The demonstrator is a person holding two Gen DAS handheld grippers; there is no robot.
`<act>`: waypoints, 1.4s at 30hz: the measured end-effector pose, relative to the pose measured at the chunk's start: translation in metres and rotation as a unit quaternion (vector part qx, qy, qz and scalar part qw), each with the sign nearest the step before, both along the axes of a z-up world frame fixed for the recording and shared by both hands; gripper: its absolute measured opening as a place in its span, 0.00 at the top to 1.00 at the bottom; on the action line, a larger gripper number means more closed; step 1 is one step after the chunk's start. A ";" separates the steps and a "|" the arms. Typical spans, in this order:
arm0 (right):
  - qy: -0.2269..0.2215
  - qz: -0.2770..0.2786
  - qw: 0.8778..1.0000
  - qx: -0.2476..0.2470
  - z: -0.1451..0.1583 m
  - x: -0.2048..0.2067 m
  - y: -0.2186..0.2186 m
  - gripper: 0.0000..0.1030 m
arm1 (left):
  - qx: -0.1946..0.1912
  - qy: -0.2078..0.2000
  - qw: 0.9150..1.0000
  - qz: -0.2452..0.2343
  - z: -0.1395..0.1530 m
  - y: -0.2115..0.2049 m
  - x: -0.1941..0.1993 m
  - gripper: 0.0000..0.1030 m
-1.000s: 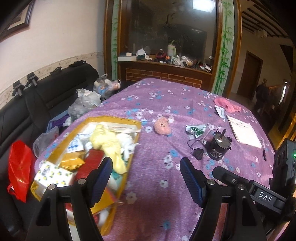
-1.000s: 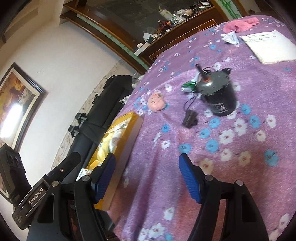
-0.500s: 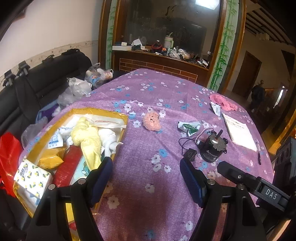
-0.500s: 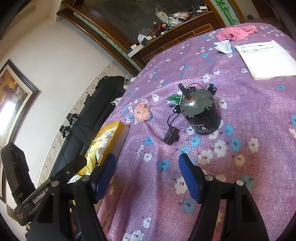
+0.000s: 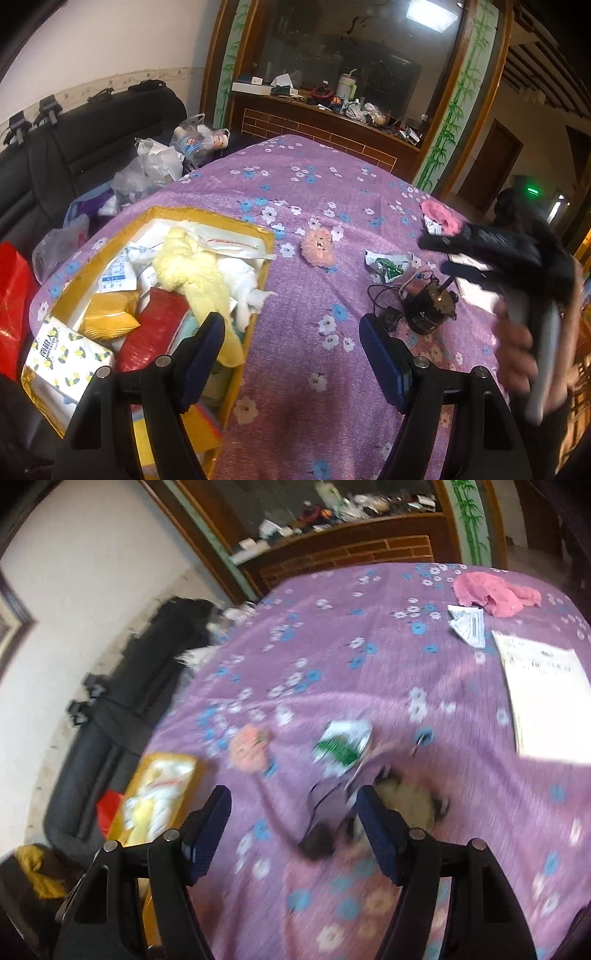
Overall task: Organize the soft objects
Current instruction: 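Grasp the green-printed white packet with right while left moves to the pink bear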
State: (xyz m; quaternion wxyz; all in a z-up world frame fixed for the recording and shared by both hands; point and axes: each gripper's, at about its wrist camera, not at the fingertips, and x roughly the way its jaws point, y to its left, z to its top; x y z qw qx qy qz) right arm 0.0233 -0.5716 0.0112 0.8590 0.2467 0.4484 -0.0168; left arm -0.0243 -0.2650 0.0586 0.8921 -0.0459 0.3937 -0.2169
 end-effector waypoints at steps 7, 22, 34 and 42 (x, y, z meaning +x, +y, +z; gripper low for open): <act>0.084 -0.015 0.996 -0.034 -0.023 0.064 -0.021 0.33 | -0.012 0.005 1.000 -0.004 0.000 0.014 0.001 0.24; 0.140 -0.002 0.988 -0.064 -0.039 0.071 -0.004 0.93 | -0.009 0.002 1.000 -0.022 0.004 0.004 -0.008 0.24; -0.101 -0.015 0.995 0.005 0.031 -0.055 -0.010 0.94 | 0.023 -0.003 0.999 -0.049 0.013 -0.037 -0.010 0.11; -0.145 -0.041 0.986 0.074 0.006 -0.076 -0.046 0.94 | 0.096 -0.001 0.992 -0.084 0.005 -0.106 0.048 0.11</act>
